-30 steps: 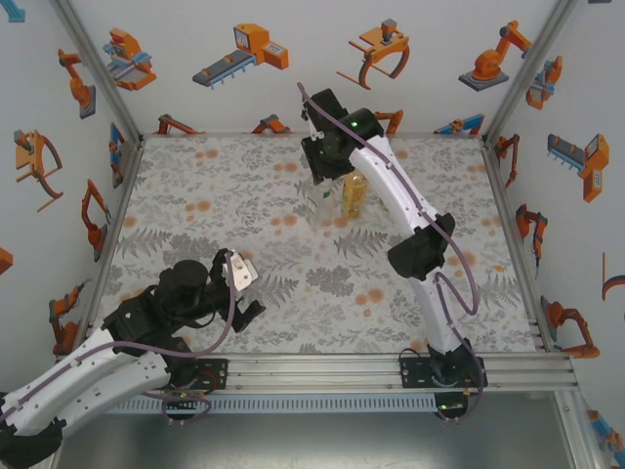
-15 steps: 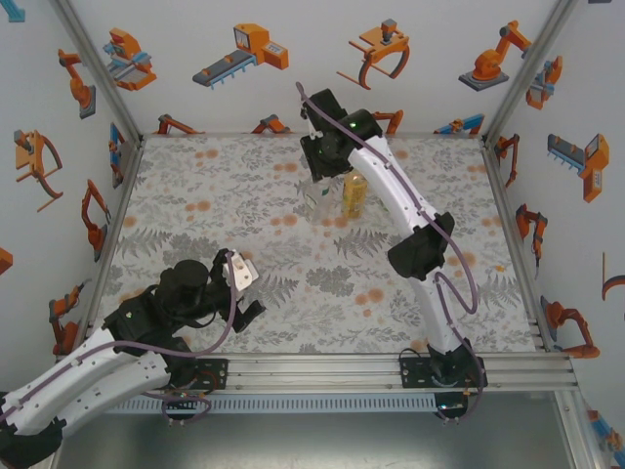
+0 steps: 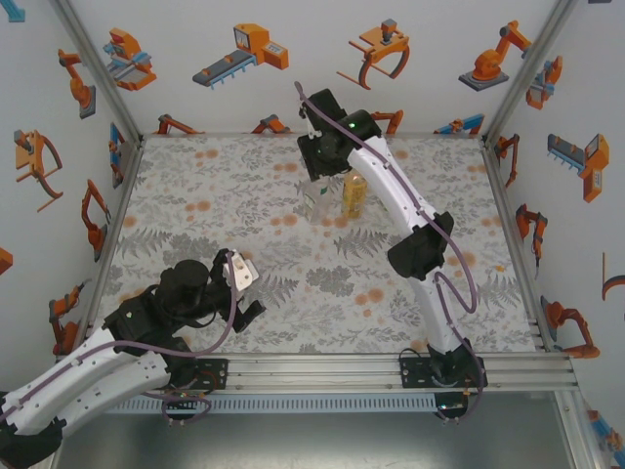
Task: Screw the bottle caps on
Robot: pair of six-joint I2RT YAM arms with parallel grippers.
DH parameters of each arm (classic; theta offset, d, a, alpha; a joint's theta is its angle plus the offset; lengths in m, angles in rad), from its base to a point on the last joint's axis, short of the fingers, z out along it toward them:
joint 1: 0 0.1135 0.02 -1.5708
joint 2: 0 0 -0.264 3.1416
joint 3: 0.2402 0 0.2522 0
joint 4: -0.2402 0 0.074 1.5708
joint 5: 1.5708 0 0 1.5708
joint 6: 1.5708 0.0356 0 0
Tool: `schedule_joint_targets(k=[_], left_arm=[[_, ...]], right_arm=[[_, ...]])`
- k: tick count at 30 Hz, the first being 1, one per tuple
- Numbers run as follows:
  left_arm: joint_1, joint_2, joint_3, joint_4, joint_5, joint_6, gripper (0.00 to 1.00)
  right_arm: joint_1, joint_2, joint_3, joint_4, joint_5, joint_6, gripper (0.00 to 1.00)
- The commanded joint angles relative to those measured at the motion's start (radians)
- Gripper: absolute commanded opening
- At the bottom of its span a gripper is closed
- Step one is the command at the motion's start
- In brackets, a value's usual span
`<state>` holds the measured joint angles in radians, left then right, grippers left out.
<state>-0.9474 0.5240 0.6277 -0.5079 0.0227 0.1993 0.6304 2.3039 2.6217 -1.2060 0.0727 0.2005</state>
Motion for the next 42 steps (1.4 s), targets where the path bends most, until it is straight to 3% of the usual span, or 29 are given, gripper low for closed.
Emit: schedule_joint_targets(k=[1,18,22,26,29,32,42], left_arm=[[0.006,-0.001,-0.011,0.020,0.000,-0.009,0.90],[0.006,-0.002,-0.014,0.022,-0.010,-0.009,0.90],[0.006,0.002,-0.016,0.023,-0.017,-0.012,0.92],[0.006,0.002,-0.020,0.035,-0.040,-0.022,1.00],[0.006,-0.002,-0.031,0.051,-0.082,-0.038,0.97],[0.006,-0.008,-0.052,0.083,-0.149,-0.070,0.97],[0.030,0.009,-0.136,0.240,-0.432,-0.156,0.97]], right_arm=[[-0.001,-0.021,0.017,0.008,0.013,-0.015,0.52],[-0.001,-0.152,-0.030,-0.009,0.036,-0.021,0.57],[-0.001,-0.225,-0.105,-0.009,0.091,-0.032,0.65],[-0.001,-0.324,-0.227,0.007,0.164,-0.053,0.75],[-0.001,-0.413,-0.345,0.038,0.222,-0.057,0.83],[-0.004,-0.525,-0.486,0.090,0.265,-0.066,0.98],[-0.083,-0.891,-0.986,0.262,0.343,-0.089,0.99]])
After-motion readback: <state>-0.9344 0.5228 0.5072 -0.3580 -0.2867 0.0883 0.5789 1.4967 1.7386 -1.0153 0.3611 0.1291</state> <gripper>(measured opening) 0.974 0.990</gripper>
